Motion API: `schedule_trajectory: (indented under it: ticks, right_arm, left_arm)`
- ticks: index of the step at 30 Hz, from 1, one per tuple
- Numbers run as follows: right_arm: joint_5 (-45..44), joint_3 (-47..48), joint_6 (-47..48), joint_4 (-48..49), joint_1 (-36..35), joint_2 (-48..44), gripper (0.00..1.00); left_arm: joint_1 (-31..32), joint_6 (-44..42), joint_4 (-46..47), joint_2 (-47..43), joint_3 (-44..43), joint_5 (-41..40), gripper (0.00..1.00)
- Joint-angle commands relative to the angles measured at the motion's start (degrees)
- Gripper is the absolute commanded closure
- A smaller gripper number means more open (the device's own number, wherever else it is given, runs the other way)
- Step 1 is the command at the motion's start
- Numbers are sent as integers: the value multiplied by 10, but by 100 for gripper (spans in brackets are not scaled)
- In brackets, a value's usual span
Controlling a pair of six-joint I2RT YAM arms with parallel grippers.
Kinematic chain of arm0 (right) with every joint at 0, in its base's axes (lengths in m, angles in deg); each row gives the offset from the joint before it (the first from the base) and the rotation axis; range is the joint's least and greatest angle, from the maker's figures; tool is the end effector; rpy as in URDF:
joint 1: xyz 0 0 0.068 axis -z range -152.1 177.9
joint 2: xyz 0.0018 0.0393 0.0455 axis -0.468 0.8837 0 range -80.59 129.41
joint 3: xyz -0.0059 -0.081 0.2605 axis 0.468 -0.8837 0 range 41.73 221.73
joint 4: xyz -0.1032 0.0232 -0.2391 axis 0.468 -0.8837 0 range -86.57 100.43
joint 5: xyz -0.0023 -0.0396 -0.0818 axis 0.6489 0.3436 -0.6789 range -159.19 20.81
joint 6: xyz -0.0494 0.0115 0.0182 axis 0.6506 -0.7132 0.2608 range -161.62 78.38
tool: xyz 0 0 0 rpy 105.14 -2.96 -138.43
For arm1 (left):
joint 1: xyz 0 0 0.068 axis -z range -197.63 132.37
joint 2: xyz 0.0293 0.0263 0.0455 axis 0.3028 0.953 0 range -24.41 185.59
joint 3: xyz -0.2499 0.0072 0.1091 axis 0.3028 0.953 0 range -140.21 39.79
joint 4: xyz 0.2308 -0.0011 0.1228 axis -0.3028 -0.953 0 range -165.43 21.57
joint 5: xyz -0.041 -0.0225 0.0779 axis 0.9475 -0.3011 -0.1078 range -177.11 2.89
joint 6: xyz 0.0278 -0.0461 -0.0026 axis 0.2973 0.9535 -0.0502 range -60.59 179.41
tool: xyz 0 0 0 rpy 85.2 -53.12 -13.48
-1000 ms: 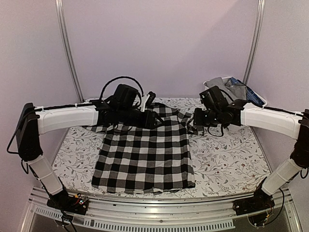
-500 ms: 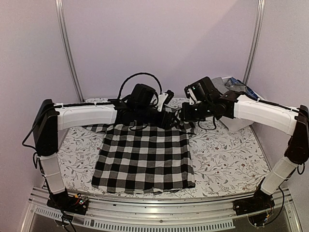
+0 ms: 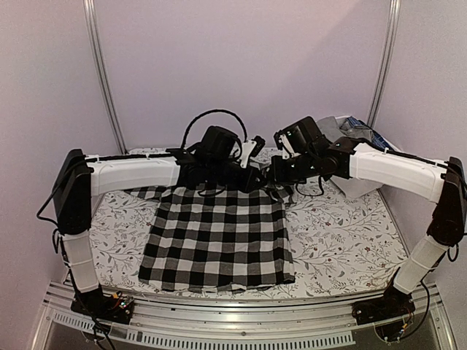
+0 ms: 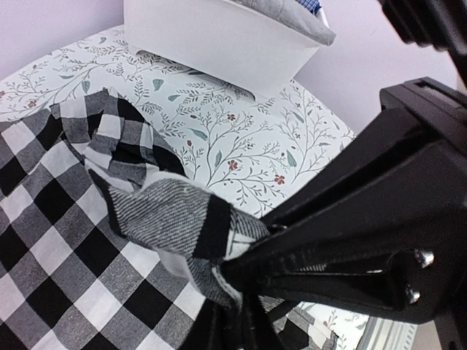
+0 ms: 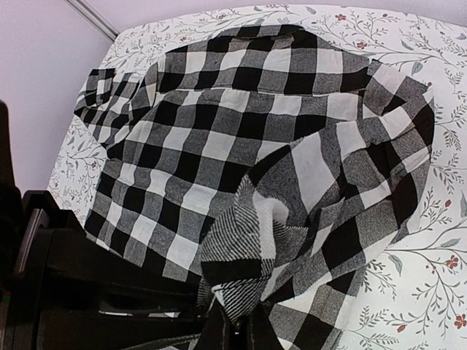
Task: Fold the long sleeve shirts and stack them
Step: Pass from the right arm to the left
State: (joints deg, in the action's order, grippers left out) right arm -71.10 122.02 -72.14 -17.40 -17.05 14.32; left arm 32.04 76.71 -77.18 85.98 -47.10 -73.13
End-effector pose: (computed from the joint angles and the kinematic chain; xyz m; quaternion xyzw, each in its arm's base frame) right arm 0.2667 0.2646 0.2987 -0.1083 0.9086 0.2346 0.3280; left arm 0.2862 -0.3502 0.2603 0.2986 0.8184 -0.3533 0.3410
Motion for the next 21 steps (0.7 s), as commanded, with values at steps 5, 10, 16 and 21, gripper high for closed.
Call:
schedule_trajectory:
  ticks: [5,10,16,21]
  right_arm:
    - [-12,-3,-1,12,-8,-15,81]
    - [-69,-47,-13,17,-8,-58,47]
    - [-130,-141,-45,24,-4,-121,33]
    - [-125,-207,-75,24,-1,-138,35]
  left_arm:
    - [3,26,11,16,-23,-45,100]
    - [-19,65,2,9,-25,-67,100]
    - [-55,60,-23,1,-52,-63,100]
    - [-84,58,-41,-16,-61,-71,100]
